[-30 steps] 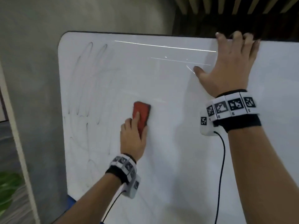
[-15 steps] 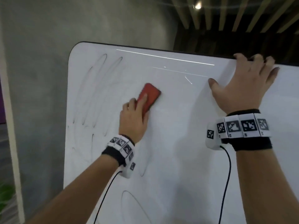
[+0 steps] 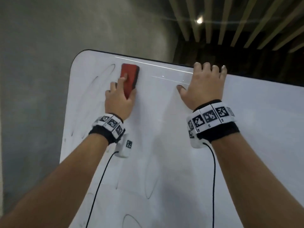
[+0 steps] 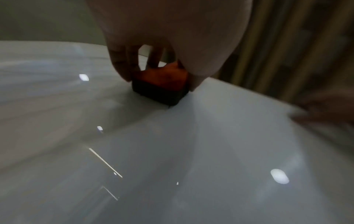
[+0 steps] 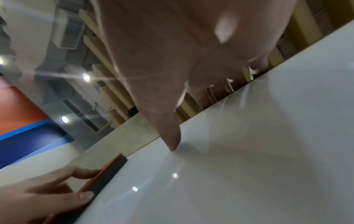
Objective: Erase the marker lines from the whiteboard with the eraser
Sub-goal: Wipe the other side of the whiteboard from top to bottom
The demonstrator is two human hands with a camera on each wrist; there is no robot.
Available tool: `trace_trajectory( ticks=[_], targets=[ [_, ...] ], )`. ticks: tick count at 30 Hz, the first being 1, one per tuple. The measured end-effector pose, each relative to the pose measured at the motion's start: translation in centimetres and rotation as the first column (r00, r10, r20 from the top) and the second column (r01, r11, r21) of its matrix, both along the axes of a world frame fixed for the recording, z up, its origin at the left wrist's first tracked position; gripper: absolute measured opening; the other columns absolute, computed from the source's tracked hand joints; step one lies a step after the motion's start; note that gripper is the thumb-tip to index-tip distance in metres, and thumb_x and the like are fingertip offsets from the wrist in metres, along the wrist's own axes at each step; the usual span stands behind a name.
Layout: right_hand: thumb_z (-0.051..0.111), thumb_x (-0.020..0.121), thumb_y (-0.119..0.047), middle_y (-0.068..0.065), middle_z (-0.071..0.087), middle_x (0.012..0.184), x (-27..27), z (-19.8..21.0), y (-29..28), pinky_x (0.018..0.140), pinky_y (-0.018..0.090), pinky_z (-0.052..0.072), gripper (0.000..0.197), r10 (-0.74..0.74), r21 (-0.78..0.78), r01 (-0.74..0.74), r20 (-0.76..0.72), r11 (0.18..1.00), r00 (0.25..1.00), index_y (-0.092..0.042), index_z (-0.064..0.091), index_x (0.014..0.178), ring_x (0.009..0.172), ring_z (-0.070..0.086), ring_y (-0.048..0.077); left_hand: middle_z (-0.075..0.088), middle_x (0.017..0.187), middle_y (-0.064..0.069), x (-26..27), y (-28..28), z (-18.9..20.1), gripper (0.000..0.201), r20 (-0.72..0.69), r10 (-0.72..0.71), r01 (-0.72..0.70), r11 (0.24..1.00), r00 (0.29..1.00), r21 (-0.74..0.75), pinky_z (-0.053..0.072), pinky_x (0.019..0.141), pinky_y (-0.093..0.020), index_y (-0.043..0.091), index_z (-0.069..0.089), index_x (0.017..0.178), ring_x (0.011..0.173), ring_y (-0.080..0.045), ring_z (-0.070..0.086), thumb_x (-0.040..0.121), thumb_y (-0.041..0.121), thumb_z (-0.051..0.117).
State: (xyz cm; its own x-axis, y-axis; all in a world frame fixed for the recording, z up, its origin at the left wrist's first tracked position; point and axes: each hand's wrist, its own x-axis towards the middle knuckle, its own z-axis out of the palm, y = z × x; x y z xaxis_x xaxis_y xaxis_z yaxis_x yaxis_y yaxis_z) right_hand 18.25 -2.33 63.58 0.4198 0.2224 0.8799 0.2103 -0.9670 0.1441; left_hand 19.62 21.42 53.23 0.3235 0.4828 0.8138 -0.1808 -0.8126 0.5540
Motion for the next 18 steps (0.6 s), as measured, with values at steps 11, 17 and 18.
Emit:
trace_trajectory(
  ticks=[11,17,18],
  targets=[
    [0.059,0.088,-0.059,0.021,0.051,0.137,0.4,-0.9,0.5,0.126,0.054,0.013,0.079,0.0,0.073,-0.004,0.047,0.997,0.999,-0.005,0.043,0.144,0.134,0.042,0.041,0.056,0.12,-0.01,-1.4,-5.5,-4.9,0.055,0.026,-0.173,0.131,0.826,0.985,0.548,0.052,0.081,-0.044,0.022,0.047,0.149,0.094,-0.031,0.052,0.1,0.047,0.053],
    [0.059,0.088,-0.058,0.023,0.052,0.135,0.5,-1.0,0.2,0.126,0.055,0.013,0.078,0.018,0.073,-0.023,0.067,0.997,0.998,-0.004,0.044,0.142,0.133,0.043,0.043,0.052,0.132,-0.019,0.5,3.1,-0.2,0.059,-0.073,0.106,-0.11,0.992,0.992,-0.055,0.046,0.088,-0.051,0.02,0.035,0.155,0.105,-0.045,0.054,0.102,0.043,0.049],
    [0.059,0.088,-0.058,0.023,0.052,0.135,0.5,-1.0,0.2,0.126,0.055,0.013,0.078,0.016,0.074,-0.021,0.067,0.997,0.998,-0.004,0.044,0.142,0.133,0.042,0.043,0.051,0.133,-0.019,0.6,3.2,-0.1,0.061,-0.107,0.12,-0.133,0.984,0.987,-0.117,0.045,0.09,-0.05,0.02,0.032,0.157,0.107,-0.045,0.054,0.103,0.043,0.047]
  ],
)
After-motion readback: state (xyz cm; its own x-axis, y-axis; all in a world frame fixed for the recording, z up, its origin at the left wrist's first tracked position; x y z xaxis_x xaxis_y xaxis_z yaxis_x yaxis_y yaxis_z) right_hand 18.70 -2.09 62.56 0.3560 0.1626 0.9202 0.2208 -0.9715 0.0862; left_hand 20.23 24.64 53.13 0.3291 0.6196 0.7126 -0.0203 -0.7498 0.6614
